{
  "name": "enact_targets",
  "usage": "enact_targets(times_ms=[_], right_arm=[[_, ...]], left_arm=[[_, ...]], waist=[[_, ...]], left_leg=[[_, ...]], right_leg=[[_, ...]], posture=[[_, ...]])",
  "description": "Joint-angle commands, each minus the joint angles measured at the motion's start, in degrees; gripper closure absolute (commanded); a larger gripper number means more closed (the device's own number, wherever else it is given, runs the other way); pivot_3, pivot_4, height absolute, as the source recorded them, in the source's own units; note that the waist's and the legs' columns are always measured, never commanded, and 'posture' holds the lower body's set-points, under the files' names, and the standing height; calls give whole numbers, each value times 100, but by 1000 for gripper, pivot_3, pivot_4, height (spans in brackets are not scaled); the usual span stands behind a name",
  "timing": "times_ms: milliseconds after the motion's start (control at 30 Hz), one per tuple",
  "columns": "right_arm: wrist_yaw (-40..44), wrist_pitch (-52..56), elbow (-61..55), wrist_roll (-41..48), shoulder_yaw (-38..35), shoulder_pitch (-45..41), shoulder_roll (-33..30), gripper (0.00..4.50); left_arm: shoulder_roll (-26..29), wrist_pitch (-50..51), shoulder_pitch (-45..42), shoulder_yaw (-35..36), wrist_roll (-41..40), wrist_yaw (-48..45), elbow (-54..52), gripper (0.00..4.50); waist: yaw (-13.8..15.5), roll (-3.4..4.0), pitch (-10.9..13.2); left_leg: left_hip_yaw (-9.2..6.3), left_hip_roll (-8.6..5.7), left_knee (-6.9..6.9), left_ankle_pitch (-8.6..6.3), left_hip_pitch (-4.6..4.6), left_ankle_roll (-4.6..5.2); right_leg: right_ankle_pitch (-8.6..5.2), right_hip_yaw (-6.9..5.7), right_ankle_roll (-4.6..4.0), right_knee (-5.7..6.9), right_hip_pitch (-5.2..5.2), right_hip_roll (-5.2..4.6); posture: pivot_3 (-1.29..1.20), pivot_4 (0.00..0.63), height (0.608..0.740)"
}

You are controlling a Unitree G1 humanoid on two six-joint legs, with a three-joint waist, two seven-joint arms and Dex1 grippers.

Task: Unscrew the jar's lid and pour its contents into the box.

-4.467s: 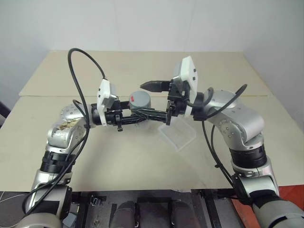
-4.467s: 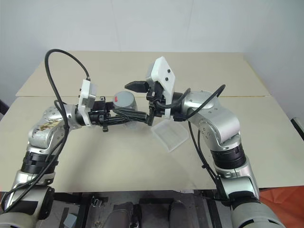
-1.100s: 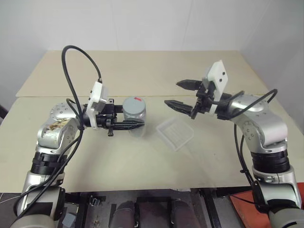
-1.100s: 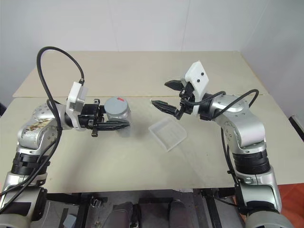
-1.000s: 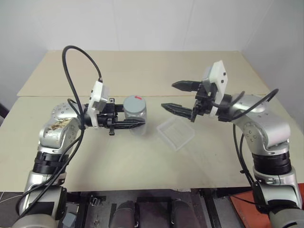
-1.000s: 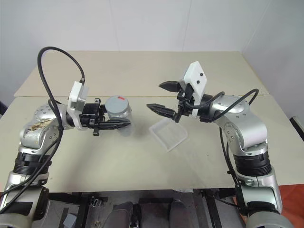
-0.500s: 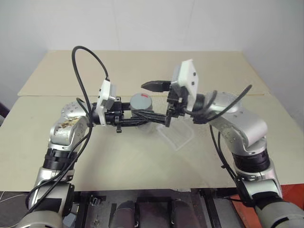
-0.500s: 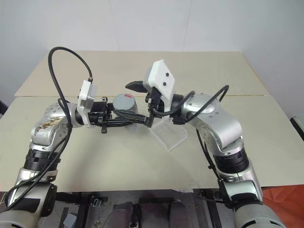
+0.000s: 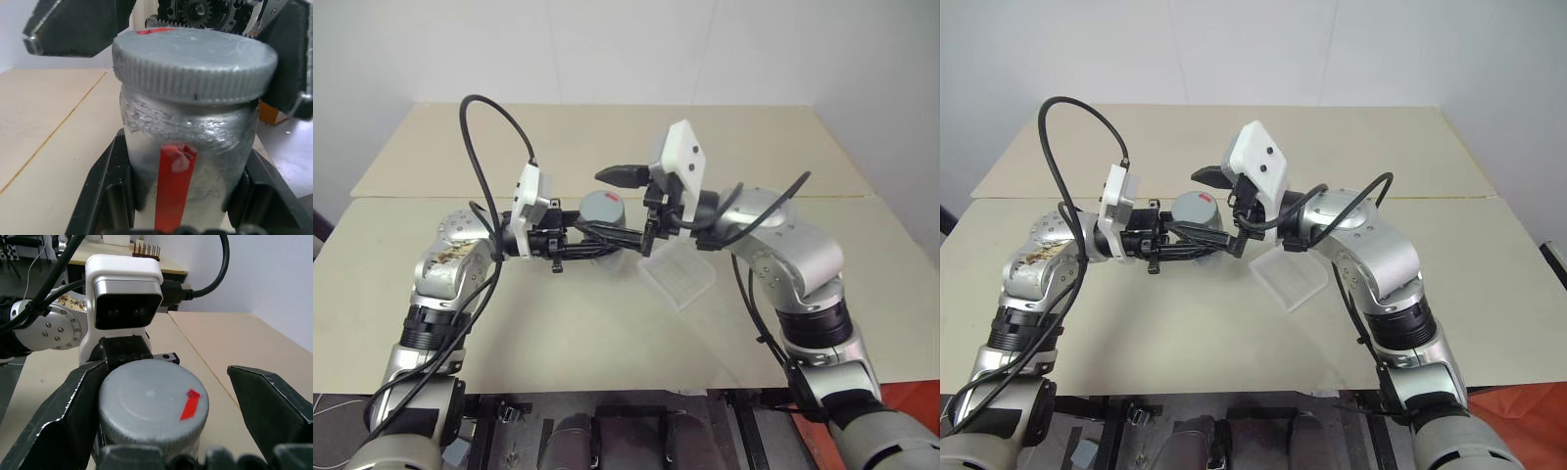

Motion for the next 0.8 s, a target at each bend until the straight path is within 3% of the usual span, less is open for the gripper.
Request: enact_targets(times_ms=[33, 800], right_arm=[[-40, 2, -127, 66, -431, 27, -211, 62], [-211, 18, -103, 292, -844, 297, -769, 62]], left_arm=[[94, -56, -14, 117, -90, -63, -245, 2585], [133, -87, 46, 125, -94, -96, -264, 2585]], waist=[[-2, 0, 0], [1, 0, 0]], left_leg=[[0, 0, 0, 0, 0, 0], [1, -1, 0, 0, 0, 0]], right_leg=[[0, 0, 0, 0, 0, 0], [0, 2, 0, -4, 0, -1]], posture=[[0, 150, 740], [0, 150, 740]])
